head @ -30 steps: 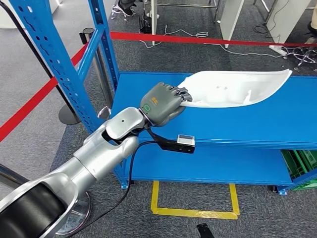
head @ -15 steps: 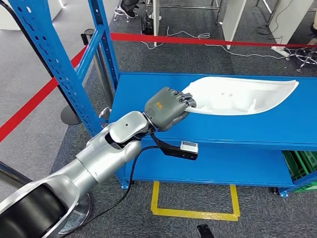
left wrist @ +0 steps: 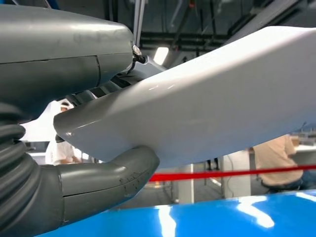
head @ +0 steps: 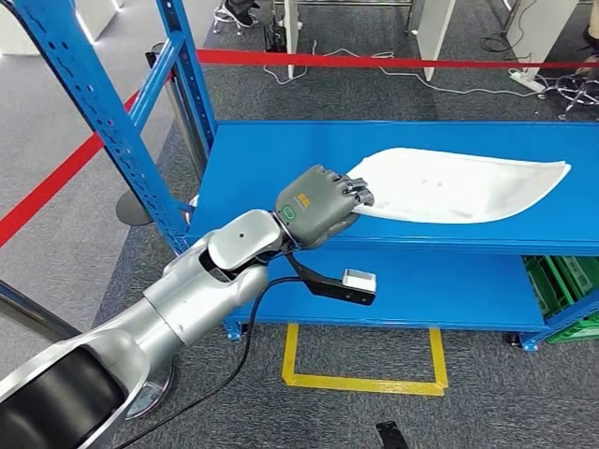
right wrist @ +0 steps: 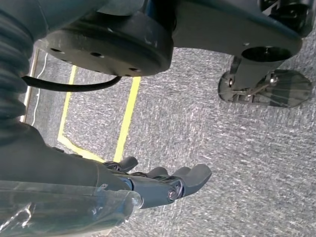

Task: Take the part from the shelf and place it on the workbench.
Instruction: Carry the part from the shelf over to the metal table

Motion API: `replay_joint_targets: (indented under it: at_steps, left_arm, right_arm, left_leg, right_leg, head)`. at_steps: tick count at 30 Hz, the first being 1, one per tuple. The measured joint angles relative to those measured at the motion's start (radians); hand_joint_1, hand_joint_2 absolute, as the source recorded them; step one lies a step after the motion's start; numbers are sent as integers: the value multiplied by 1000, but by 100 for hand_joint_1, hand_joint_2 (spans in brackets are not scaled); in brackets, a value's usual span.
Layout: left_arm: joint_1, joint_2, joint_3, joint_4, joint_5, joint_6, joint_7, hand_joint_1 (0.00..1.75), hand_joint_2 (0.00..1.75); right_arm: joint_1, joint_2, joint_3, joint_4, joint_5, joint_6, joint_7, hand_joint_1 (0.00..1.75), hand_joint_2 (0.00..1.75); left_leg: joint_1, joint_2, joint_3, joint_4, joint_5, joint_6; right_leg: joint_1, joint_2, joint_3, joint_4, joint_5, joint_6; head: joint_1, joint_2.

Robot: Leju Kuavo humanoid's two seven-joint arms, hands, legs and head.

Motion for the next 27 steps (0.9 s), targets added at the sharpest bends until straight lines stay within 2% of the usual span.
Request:
replay_joint_targets:
  at_steps: [1, 3, 4, 5, 6, 8, 9, 10, 11, 12, 13, 14, 15, 16, 17, 18, 19, 20, 21, 22, 23, 24, 25, 26, 27]
  left_arm:
    - [-3, -1, 0, -2, 1, 0, 1, 175, 175]
    - [-6, 0, -2, -3, 5, -5, 3, 175, 175]
    - [-5, 2, -3, -3, 8, -8, 5, 175, 175]
    - [-5, 3, -4, -3, 12, -11, 7, 175, 175]
    - [-5, 3, -6, -3, 14, -12, 8, 175, 175]
    - [-5, 5, -9, -3, 18, -14, 10, 175, 175]
    - [-3, 7, -11, -3, 18, -14, 11, 175, 175]
    - [-1, 8, -13, -2, 18, -15, 11, 175, 175]
    - [1, 9, -15, -2, 18, -15, 11, 175, 175]
    - [2, 10, -17, -2, 19, -15, 11, 175, 175]
    - [3, 11, -18, -2, 19, -15, 11, 175, 175]
    - [2, 11, -19, -3, 19, -15, 11, 175, 175]
    - [2, 12, -20, -3, 20, -15, 12, 175, 175]
    - [2, 13, -20, -3, 20, -15, 12, 175, 175]
    - [2, 13, -20, -3, 21, -15, 12, 175, 175]
    - [2, 14, -21, -3, 21, -15, 12, 175, 175]
    - [2, 15, -22, -3, 21, -15, 12, 175, 175]
    - [1, 16, -22, -3, 21, -15, 12, 175, 175]
    - [1, 17, -23, -3, 21, -15, 12, 175, 175]
    - [1, 18, -23, -3, 21, -15, 12, 175, 175]
    - [1, 19, -24, -3, 22, -15, 12, 175, 175]
    - [2, 19, -24, -3, 23, -15, 12, 175, 175]
    - [3, 20, -25, -3, 25, -15, 13, 175, 175]
    - [4, 22, -26, -3, 27, -15, 14, 175, 175]
    - [5, 23, -27, -3, 28, -15, 15, 175, 175]
  right_arm:
    - [0, 0, 0, 0, 0, 0, 0, 0, 175]
    - [1, 0, -1, 0, 0, 1, -1, 0, 175]
    - [3, 0, -2, 0, 0, 1, -1, 0, 175]
    - [4, 0, -2, 0, 0, 1, -1, 0, 175]
    - [4, 0, -2, 0, 0, 1, -1, 0, 175]
    - [2, 0, -3, 0, 0, 1, -1, 0, 175]
    - [0, 0, -3, 0, 0, 1, -1, 0, 175]
    - [0, 0, -3, 0, 1, 1, -1, 0, 175]
    - [0, 0, -3, 0, 1, 0, -1, 0, 175]
    - [1, 0, -3, 0, 2, 0, 0, 0, 175]
    - [1, 0, -3, 0, 3, 0, 0, 0, 175]
    - [1, 0, -3, 0, 4, 0, 0, 0, 175]
    - [0, 0, -3, 0, 4, 0, 0, 0, 175]
    - [-1, 0, -3, 0, 5, 0, 0, 0, 175]
    - [-1, 0, -3, 0, 5, 0, 0, 0, 175]
    - [0, 0, -3, 0, 5, 0, 0, 0, 175]
    - [1, 0, -3, 0, 5, 0, 0, 0, 175]
    - [1, 0, -3, 0, 5, 0, 0, 0, 175]
    - [1, 0, -4, 0, 5, 0, 0, 0, 175]
    - [1, 0, -4, 0, 5, 0, 0, 0, 175]
    - [1, 0, -4, 0, 5, 0, 0, 0, 175]
    - [1, 0, -4, 0, 6, 0, 0, 0, 175]
    - [2, 0, -4, 0, 6, 0, 0, 0, 175]
    - [2, 0, -4, 0, 7, 0, 0, 0, 175]
    - [2, 0, -4, 0, 7, 0, 0, 0, 175]
  left_leg:
    - [-4, 0, 16, -28, -2, 3]
    - [-4, 0, 11, -44, 10, 5]
    - [-3, 2, 6, -49, 21, 8]
    - [-1, 3, -1, -54, 33, 13]
    - [2, 5, -9, -58, 45, 18]
    - [2, 6, -32, -58, 65, 23]
    - [2, 7, -46, -58, 76, 23]
    - [1, 8, -59, -57, 87, 23]
    - [2, 8, -73, -56, 98, 22]
    - [3, 7, -86, -55, 108, 19]
    - [4, 7, -99, -53, 118, 15]
    - [3, 6, -110, -49, 126, 10]
    - [2, 6, -117, -46, 134, 5]
    - [0, 6, -122, -43, 141, 0]
    - [-1, 6, -125, -42, 149, -4]
    - [-1, 6, -127, -43, 156, -8]
    - [0, 6, -131, -41, 154, -12]
    - [1, 7, -138, -29, 135, -19]
    - [3, 7, -150, 1, 99, -25]
    - [4, 7, -167, 54, 48, -31]
    - [5, 7, -187, 123, -3, -36]
    - [6, 7, -203, 193, -40, -38]
    - [7, 7, -210, 245, -56, -38]
    - [7, 7, -202, 265, -50, -37]
    - [6, 7, -176, 248, -29, -32]
  right_leg:
    - [0, -1, -3, -3, 8, 5]
    - [-2, -1, -7, -13, 26, 18]
    - [-4, -2, -12, -13, 24, 24]
    - [-3, -2, -20, 1, 4, 28]
    - [-3, -2, -33, 38, -35, 31]
    - [-2, -3, -66, 166, -134, 37]
    - [-2, -3, -78, 230, -166, 40]
    - [-2, -3, -76, 270, -175, 41]
    - [-2, -3, -59, 277, -164, 43]
    - [-3, -4, -22, 243, -140, 44]
    - [-4, -4, 29, 179, -121, 46]
    - [-4, -4, 84, 105, -117, 48]
    - [-3, -2, 123, 46, -121, 46]
    - [-2, 0, 146, 8, -132, 42]
    - [0, 3, 152, -5, -136, 34]
    - [0, 4, 144, -4, -130, 22]
    - [0, 2, 137, -4, -123, 12]
    - [-1, 1, 129, -4, -114, 2]
    - [-3, 0, 118, -5, -103, -7]
    - [-3, -1, 107, -5, -92, -12]
    - [-3, -1, 93, -5, -81, -15]
    - [-3, -2, 78, -5, -70, -16]
    - [-3, -3, 63, -4, -59, -15]
    - [-3, -4, 49, -4, -49, -14]
    - [-2, -4, 37, -4, -39, -13]
  head:
    - [0, 0]
    - [0, 0]
    - [-1, 0]
    - [0, 0]
    - [1, 0]
    - [3, 0]
    - [3, 0]
    - [3, 0]
    - [4, 0]
    - [3, 0]
    - [4, 0]
    - [4, 0]
    - [3, 0]
    - [2, 0]
    - [0, 0]
    - [-2, 0]
    - [-2, 0]
    - [-4, 0]
    - [-6, 0]
    - [-8, 0]
    - [-10, 0]
    - [-10, 0]
    - [-10, 0]
    - [-10, 0]
    - [-10, 0]
